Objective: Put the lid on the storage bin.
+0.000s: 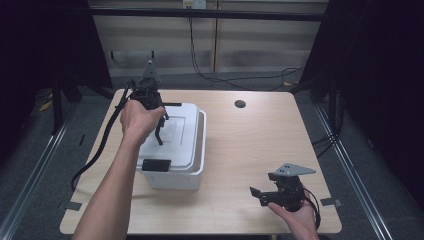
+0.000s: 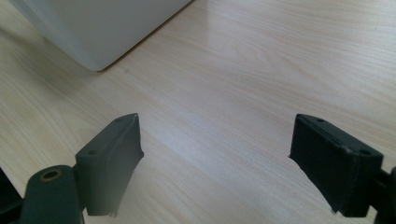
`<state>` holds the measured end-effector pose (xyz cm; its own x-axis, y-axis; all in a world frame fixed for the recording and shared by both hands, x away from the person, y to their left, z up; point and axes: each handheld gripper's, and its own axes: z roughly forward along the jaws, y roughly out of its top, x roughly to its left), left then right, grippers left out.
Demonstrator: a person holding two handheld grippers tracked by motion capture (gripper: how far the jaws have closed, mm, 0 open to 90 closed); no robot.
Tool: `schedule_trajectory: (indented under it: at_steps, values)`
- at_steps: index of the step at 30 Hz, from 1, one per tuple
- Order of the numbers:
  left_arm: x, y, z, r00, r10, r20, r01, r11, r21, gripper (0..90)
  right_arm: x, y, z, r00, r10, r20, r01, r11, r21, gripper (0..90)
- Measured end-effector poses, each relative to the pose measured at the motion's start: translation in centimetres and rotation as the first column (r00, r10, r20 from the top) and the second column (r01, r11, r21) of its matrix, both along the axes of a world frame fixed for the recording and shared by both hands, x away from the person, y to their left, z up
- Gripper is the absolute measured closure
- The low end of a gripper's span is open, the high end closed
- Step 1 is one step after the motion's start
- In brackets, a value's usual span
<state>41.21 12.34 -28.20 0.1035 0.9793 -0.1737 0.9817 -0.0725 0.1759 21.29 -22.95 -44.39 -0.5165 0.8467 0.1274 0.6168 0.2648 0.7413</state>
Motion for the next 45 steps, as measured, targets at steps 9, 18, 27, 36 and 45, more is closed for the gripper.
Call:
schedule_trajectory:
  at_steps: [9,18,27,36,45]
  values:
    - [0.0,-0.3,-0.1,1.0,-0.006,0.002,0.006,0.9999,-0.009,85.0,0.0,0.0,0.0,1.0,0.006,-0.001,-0.006,1.0,0.003,15.8]
    - [-0.1,-1.4,0.1,0.9997,-0.022,0.006,0.022,0.9996,-0.019,85.1,0.1,0.0,-0.1,0.9999,0.013,-0.004,-0.013,0.9999,0.0,15.8]
    - [-0.2,-1.9,-0.2,0.9999,-0.017,-0.002,0.016,0.9996,-0.023,85.0,0.2,0.0,-0.1,0.9999,0.012,-0.009,-0.012,0.9999,-0.004,15.8]
    - [-0.2,-2.1,-0.7,0.9998,-0.019,-0.008,0.019,0.9998,-0.01,84.9,0.2,0.0,-0.1,0.9999,0.012,-0.012,-0.012,0.9999,-0.005,15.8]
    - [-0.3,-2.5,-1.0,0.9998,-0.018,-0.001,0.018,0.9997,-0.016,84.9,0.2,0.1,-0.2,0.9998,0.018,-0.011,-0.018,0.9998,-0.007,15.8]
